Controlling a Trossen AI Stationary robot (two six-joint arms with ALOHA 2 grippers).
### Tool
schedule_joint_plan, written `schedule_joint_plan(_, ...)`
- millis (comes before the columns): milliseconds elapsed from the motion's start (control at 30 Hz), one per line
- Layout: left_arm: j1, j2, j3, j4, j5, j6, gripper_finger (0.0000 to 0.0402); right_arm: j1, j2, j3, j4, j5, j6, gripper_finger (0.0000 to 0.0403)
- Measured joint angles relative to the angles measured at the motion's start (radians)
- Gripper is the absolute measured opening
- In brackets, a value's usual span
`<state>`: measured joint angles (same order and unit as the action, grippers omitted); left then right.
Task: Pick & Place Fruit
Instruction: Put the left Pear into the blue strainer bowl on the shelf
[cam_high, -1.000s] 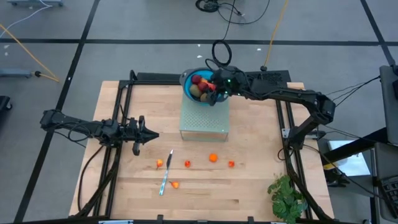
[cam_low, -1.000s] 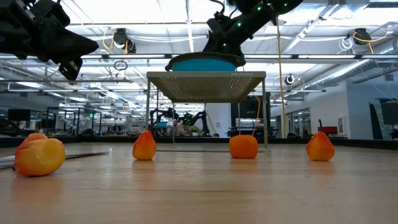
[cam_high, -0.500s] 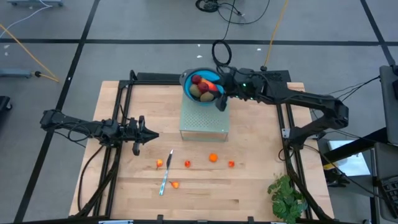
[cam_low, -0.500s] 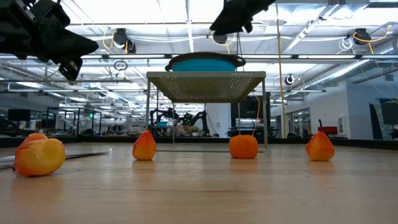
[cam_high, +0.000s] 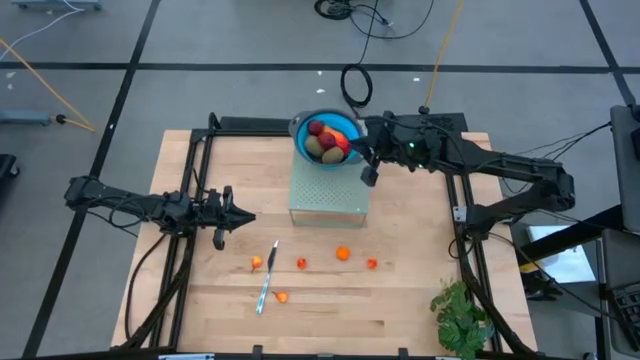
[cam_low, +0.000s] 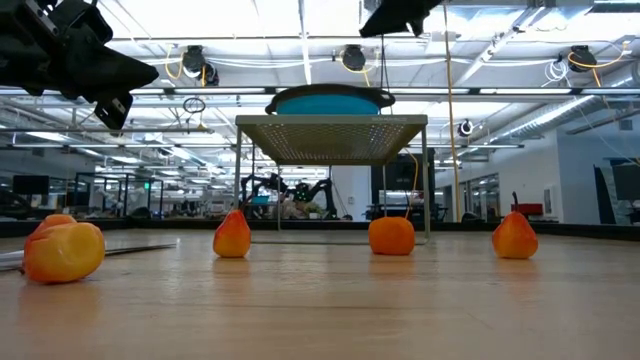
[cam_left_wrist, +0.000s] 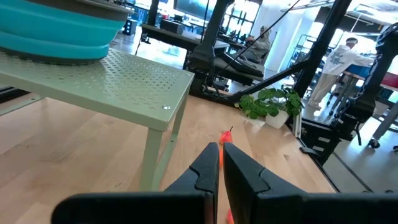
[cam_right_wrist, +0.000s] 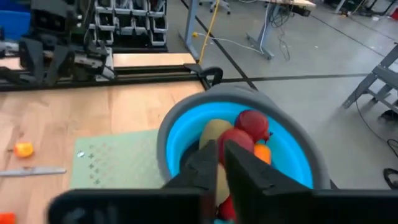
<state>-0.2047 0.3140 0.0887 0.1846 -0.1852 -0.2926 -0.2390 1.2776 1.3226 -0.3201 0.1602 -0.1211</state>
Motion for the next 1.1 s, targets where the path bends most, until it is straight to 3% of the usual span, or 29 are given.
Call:
schedule_joint_plan(100,0.000,0.000,0.000,0.000,0.000,0.000,0.0021,0.000,-0.049,-0.061,0.025,-0.004,0.000,0.0005)
schedule_joint_plan(733,0.000,0.000,0.000,0.000,0.000,0.000,0.0021,0.069,-0.425,-0.502,0.323,-0.008,0.086,0.0001)
schedule_joint_plan(1100,0.000,0.000,0.000,0.000,0.000,-0.004,0.0021,0.150,-0.569,-0.672,0.370,-0.008,0.087,0.0001)
